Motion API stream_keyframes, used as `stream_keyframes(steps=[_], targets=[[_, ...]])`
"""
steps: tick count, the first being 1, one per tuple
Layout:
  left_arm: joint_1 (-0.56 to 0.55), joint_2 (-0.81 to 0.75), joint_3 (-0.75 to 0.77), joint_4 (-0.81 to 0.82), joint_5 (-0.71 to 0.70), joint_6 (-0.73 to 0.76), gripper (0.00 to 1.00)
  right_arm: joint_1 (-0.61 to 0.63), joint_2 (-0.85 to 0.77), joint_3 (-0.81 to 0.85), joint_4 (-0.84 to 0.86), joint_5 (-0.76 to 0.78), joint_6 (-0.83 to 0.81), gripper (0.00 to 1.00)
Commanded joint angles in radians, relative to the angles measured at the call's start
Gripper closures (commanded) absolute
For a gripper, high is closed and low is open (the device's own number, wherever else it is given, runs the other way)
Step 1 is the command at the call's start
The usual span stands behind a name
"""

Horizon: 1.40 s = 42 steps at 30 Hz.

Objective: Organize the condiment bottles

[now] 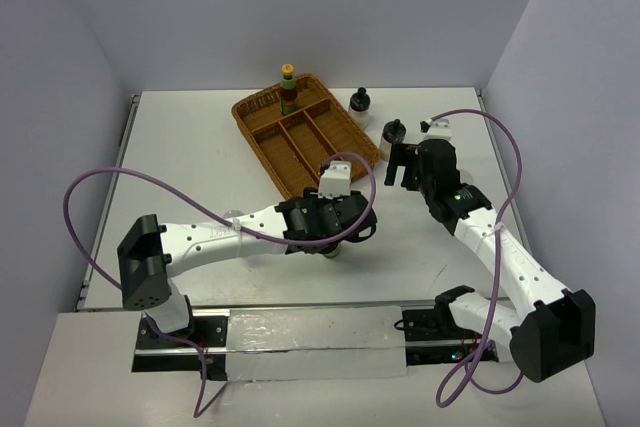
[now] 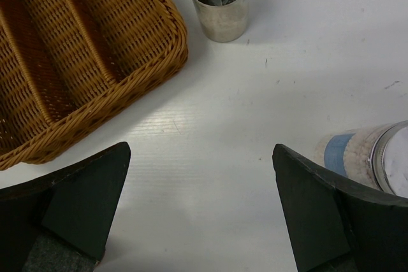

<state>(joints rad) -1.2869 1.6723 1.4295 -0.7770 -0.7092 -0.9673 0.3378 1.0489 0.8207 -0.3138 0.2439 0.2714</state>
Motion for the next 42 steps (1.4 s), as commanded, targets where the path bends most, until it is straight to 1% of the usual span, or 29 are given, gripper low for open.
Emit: stream_keyframes(steps=[1,6,8,10,12,13,18,19,25,27,29,30,33,37,39,42], targets=[[-0.006,0.02,0.057,-0.028,-0.042,-0.019,0.3,-0.002,0.0,0.028,0.042,-0.009,-0.001,0.0],[-0.006,0.028,0.056,-0.032,-0.038,-0.018,0.34,-0.002,0.004,0.032,0.044,-0.015,-0.001,0.0],[-0.006,0.033,0.058,-0.036,-0.039,-0.019,0.38,-0.003,0.006,0.033,0.042,-0.017,-0.001,0.0],[-0.006,0.039,0.063,-0.044,-0.045,-0.022,0.47,-0.002,0.007,0.034,0.042,-0.018,-0.001,0.0],[-0.006,0.046,0.079,-0.063,-0.054,-0.024,0.61,-0.002,0.008,0.036,0.041,-0.021,-0.001,0.0],[-0.006,0.05,0.087,-0.073,-0.06,-0.026,0.67,-0.002,0.008,0.037,0.041,-0.024,-0.001,0.0],[-0.006,0.053,0.108,-0.1,-0.092,-0.03,0.88,-0.002,0.009,0.037,0.048,-0.039,-0.001,0.0],[-0.006,0.053,0.113,-0.107,-0.097,-0.032,0.9,-0.002,0.011,0.038,0.048,-0.041,-0.001,0.0],[-0.006,0.032,0.131,-0.132,-0.121,-0.027,0.9,-0.003,0.017,0.04,0.05,-0.047,-0.001,0.0],[-0.006,0.002,0.137,-0.123,-0.129,-0.005,0.9,-0.002,0.019,0.041,0.05,-0.046,-0.001,0.0],[-0.003,-0.042,0.155,-0.1,-0.143,0.042,0.9,-0.003,0.016,0.044,0.047,-0.043,-0.001,0.0],[0.004,-0.053,0.164,-0.087,-0.127,0.085,0.9,-0.002,0.015,0.045,0.047,-0.042,-0.001,0.0],[0.058,-0.08,0.214,-0.061,-0.067,0.171,0.9,-0.002,0.01,0.044,0.045,-0.04,-0.001,0.0],[0.132,-0.103,0.302,-0.067,-0.064,0.227,0.9,-0.002,0.0,0.039,0.044,-0.039,-0.001,0.0],[0.171,-0.117,0.312,-0.023,-0.075,0.288,0.9,-0.003,-0.004,0.038,0.045,-0.037,-0.001,0.0],[0.237,-0.118,0.34,0.025,-0.07,0.335,0.9,-0.002,-0.003,0.041,0.043,-0.037,-0.001,0.0]])
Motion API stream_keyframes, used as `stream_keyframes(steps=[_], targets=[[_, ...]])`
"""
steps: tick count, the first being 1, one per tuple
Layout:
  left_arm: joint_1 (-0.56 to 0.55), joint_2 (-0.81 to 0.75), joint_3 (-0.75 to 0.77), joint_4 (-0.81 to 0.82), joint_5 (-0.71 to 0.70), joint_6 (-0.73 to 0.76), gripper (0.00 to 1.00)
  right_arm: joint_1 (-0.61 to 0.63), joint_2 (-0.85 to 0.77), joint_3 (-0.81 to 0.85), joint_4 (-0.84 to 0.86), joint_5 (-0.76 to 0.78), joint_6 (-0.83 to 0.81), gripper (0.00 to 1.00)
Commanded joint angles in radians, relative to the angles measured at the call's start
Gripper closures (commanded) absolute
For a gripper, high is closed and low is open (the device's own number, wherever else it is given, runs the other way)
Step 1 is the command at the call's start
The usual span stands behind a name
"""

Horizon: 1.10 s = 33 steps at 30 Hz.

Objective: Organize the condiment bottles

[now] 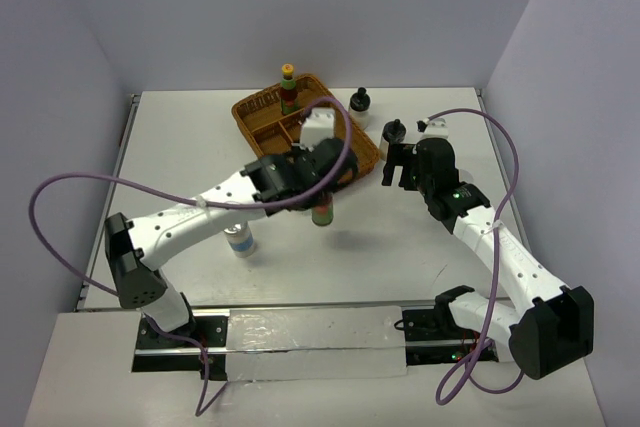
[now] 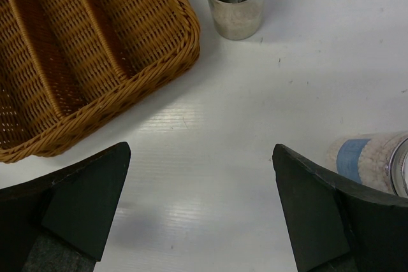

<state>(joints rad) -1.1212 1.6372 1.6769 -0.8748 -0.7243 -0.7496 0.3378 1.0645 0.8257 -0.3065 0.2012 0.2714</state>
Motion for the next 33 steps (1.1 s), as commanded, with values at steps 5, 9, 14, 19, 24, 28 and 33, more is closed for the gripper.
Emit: stream_keyframes(steps=[5,9,14,19,24,28,33], targets=[[0.197,-0.032,0.185,0.25,-0.06,0.253,0.9,-0.002,-0.018,0.039,0.034,0.001,-0.001,0.0],[0.268,0.022,0.26,0.326,-0.088,0.357,0.9,-0.001,-0.021,0.033,0.038,-0.006,-0.001,0.0],[0.359,0.107,0.364,0.4,-0.072,0.439,0.9,0.0,-0.023,0.027,0.04,-0.007,-0.001,0.0],[0.428,0.163,0.418,0.466,-0.068,0.485,0.9,0.0,-0.021,0.027,0.041,-0.005,-0.001,0.0],[0.491,0.23,0.424,0.561,-0.052,0.532,0.9,0.001,-0.021,0.029,0.04,-0.011,-0.001,0.0],[0.535,0.281,0.431,0.618,-0.033,0.528,0.9,0.0,-0.029,0.019,0.045,-0.014,-0.001,0.0],[0.572,0.338,0.425,0.686,-0.01,0.519,0.9,-0.002,-0.031,0.013,0.05,-0.003,-0.001,0.0]])
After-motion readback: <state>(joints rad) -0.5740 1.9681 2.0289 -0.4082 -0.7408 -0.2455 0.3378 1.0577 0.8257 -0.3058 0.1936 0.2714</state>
